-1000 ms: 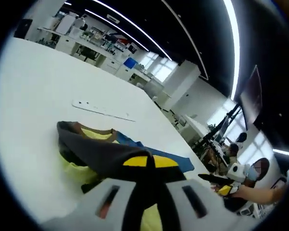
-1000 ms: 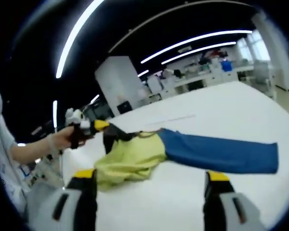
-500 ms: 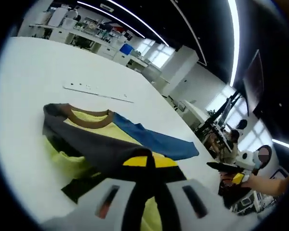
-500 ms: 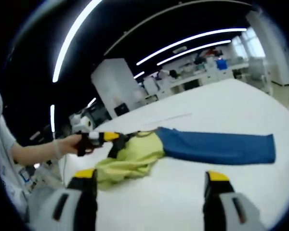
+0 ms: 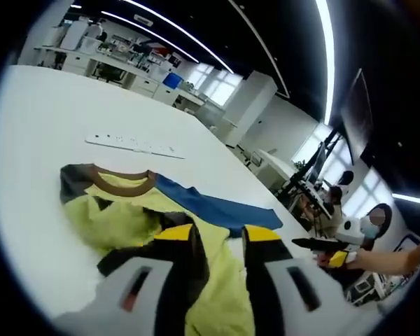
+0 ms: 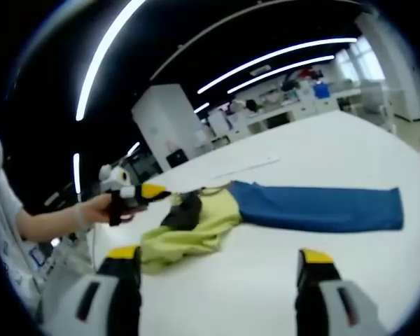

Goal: Fold the garment on the visible template until the final outline fits inside the template.

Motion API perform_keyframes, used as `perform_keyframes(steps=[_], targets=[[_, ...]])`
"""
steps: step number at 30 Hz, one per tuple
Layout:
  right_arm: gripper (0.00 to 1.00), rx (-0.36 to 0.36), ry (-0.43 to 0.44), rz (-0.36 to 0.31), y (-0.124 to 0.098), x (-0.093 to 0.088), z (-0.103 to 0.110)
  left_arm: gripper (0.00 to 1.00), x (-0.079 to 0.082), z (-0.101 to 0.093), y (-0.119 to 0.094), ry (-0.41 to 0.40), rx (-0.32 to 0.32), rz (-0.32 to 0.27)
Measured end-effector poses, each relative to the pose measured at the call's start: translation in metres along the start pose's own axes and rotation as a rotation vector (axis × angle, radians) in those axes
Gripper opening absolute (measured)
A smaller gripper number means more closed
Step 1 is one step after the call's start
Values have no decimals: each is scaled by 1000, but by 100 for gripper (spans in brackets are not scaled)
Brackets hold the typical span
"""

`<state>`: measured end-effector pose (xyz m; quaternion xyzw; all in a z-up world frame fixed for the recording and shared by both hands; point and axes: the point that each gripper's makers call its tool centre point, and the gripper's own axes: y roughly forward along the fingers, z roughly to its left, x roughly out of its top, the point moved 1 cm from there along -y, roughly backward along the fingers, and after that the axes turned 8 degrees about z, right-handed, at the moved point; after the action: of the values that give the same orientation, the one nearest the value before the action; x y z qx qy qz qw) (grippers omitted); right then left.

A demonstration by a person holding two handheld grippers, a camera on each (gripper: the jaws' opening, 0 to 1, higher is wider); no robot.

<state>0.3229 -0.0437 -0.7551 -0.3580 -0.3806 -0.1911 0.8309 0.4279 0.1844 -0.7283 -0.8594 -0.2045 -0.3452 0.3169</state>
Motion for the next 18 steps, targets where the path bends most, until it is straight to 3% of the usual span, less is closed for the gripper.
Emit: perform_keyframes(steps=[3, 8, 14, 18], targets=[[92, 4, -5, 2, 2, 1, 2, 33, -1, 5, -9, -1, 20, -7], [92, 8, -6, 1, 3, 1, 2, 36, -5, 29, -24, -33, 82, -9], [92, 7, -8, 3, 2, 0, -2, 42, -24, 60, -34, -88, 149, 14], [92, 4, -5, 6, 1, -2, 0, 46, -33, 70, -36, -125, 176, 28]])
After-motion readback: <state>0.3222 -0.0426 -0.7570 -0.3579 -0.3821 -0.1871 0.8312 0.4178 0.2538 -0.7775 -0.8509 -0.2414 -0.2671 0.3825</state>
